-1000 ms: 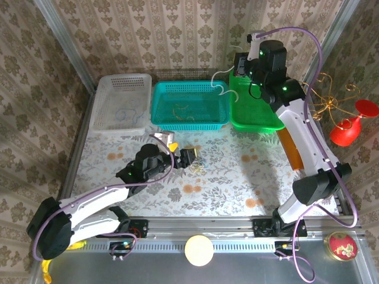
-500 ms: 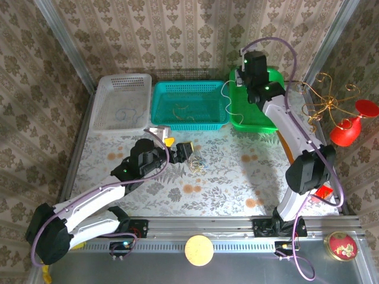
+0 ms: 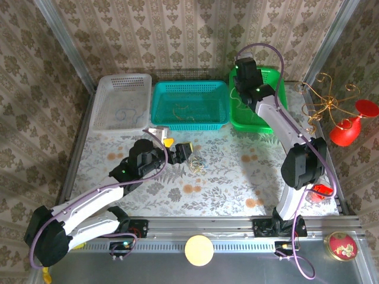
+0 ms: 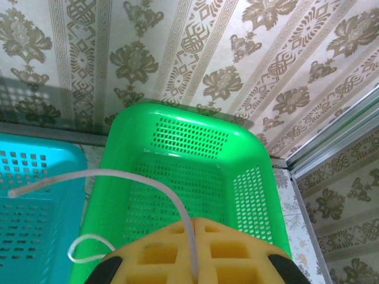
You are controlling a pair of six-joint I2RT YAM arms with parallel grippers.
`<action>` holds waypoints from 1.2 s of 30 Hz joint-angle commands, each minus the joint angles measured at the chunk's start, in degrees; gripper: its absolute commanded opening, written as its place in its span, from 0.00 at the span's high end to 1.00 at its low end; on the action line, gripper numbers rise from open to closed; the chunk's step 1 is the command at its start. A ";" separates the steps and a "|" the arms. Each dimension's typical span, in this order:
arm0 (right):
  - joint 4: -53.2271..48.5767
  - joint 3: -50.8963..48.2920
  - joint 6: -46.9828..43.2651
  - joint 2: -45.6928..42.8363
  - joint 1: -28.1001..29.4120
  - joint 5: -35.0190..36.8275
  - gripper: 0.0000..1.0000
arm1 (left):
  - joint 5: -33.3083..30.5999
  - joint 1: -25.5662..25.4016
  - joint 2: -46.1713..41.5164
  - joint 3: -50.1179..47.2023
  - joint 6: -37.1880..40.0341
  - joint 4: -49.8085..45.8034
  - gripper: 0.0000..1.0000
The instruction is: Untangle the cables
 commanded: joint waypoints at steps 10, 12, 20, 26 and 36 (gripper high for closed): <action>-3.78 -2.32 4.13 7.28 0.84 3.87 1.00 | 1.32 0.51 -0.36 1.30 -0.64 0.72 0.00; -4.83 -1.35 4.36 8.74 0.63 4.64 1.00 | 1.29 0.51 -0.41 1.30 -0.63 0.77 0.00; -9.06 1.72 7.84 11.88 -1.62 5.99 1.00 | 1.37 0.52 -0.58 1.39 -0.63 0.46 0.00; -13.82 5.32 8.84 11.81 -1.48 0.81 0.45 | 1.60 0.40 -0.57 1.70 -0.63 -0.14 0.00; -18.16 6.86 12.00 5.43 2.18 -17.97 0.41 | 0.27 0.53 -2.64 0.69 -0.43 -4.00 0.00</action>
